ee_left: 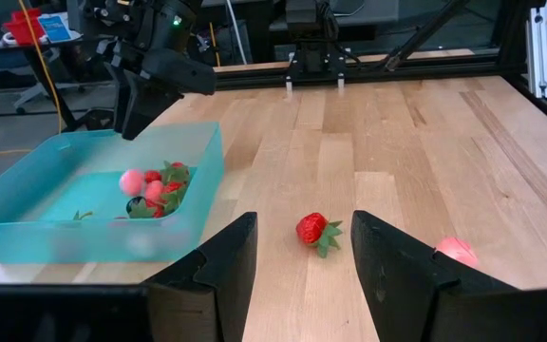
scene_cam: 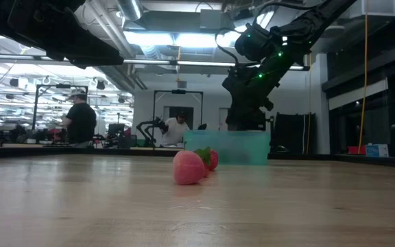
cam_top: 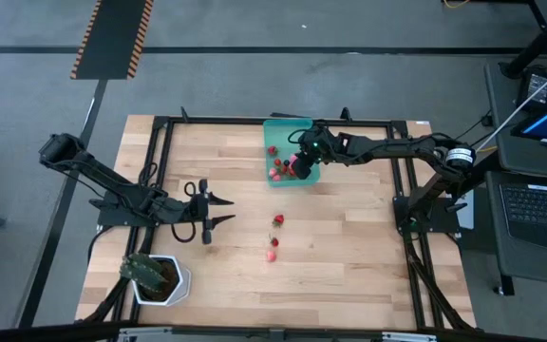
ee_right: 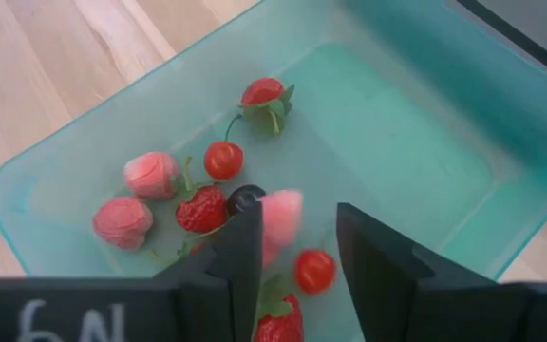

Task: Pick and placing Produce into tupperware
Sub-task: Put the pink peach into the blue bin

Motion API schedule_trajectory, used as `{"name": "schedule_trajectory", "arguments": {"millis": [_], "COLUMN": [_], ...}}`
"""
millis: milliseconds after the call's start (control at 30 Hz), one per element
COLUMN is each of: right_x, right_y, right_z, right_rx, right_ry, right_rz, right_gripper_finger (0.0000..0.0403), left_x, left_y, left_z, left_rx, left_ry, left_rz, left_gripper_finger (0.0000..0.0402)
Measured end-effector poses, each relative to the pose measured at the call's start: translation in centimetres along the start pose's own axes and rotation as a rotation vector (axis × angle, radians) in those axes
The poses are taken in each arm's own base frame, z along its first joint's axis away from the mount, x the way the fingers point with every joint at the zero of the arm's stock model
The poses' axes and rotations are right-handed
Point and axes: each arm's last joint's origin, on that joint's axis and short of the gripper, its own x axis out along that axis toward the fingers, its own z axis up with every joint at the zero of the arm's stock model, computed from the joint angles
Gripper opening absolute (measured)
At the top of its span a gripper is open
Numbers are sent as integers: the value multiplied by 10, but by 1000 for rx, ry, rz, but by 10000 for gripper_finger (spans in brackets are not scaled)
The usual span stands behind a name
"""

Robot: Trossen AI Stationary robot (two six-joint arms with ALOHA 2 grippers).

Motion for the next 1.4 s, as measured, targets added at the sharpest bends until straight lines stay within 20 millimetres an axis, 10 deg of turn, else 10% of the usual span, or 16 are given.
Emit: {"name": "schedule_trajectory", "arguments": {"millis": [400,700,1400], "right_x": [-15,-86,-184], "right_y": [4,33,77], "right_z": [6,3,-84], "right_rx": [56,-80,-302], "right_ry": [-13,-41,-445], "right_rz": [136,252,509], "right_gripper_finger": [138,138,138], "left_x": [0,0,0], "left_y": [0,0,-3], "left_z": [0,0,4], "left_rx": [-19,-20,-93], "left_ry": [0,-1,-31], "left_rz": [0,0,-91], "left_gripper_finger": [165,165,165]}}
